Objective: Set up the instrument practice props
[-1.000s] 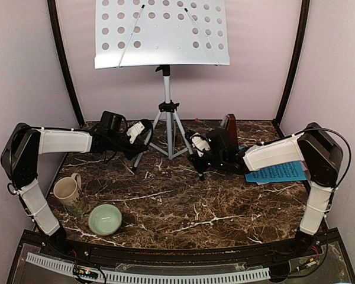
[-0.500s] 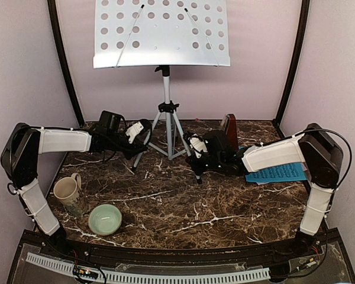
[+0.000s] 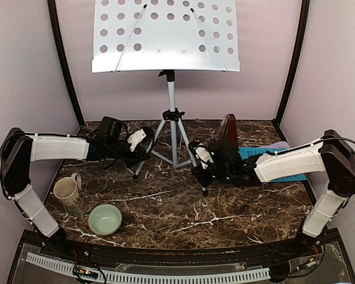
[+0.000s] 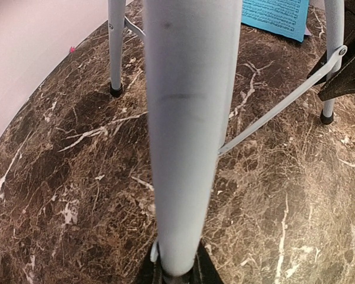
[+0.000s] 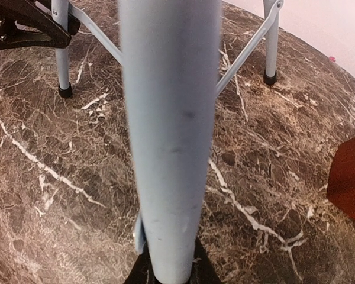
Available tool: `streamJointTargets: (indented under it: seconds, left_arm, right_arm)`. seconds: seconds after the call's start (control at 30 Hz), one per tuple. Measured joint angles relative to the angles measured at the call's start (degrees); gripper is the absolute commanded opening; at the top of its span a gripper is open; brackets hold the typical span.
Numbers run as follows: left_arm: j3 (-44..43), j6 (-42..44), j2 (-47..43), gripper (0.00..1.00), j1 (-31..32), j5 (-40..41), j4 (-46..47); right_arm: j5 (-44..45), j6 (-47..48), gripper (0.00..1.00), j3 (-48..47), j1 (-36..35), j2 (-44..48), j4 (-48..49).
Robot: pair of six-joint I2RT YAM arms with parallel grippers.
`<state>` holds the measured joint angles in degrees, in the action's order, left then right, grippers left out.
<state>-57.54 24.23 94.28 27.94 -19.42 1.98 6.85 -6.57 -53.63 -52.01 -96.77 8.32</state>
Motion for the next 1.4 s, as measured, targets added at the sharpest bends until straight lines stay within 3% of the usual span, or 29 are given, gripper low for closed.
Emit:
streamJointTargets:
  seconds: [0.57,0.67,1.0,1.13,1.2,1.4]
  left_arm:
    - [6.03,-3.69,-3.58,0.0,6.36,5.16,5.57]
    - [7.37,-4.39,-4.44,0.04,7.08,5.38,6.6]
    - [9.09,-9.42,-5.16,0.43,7.19,8.04,4.31]
    - [9.7,-11.26,-5.4,0.57,6.97,9.55,2.51]
    - [9.7,-12.09,-6.19,0.65,6.97,9.7,1.9]
    - [10.84,-14.73,-13.0,0.84,6.97,10.27,1.86]
  right_arm:
    - [10.62,-9.99,0.0,6.45,-7.98,5.9,-2.23]
    - [10.91,-10.6,0.0,7.39,-8.61,7.13,-2.91]
    - [9.4,-13.38,0.58,7.89,-9.81,8.87,-5.7]
    - [8.63,-14.21,0.7,7.91,-10.21,11.41,-6.4]
    - [8.55,-14.51,0.81,7.91,-10.19,13.55,-6.58]
    - [9.62,-14.84,0.86,7.89,-9.57,21.53,-8.2]
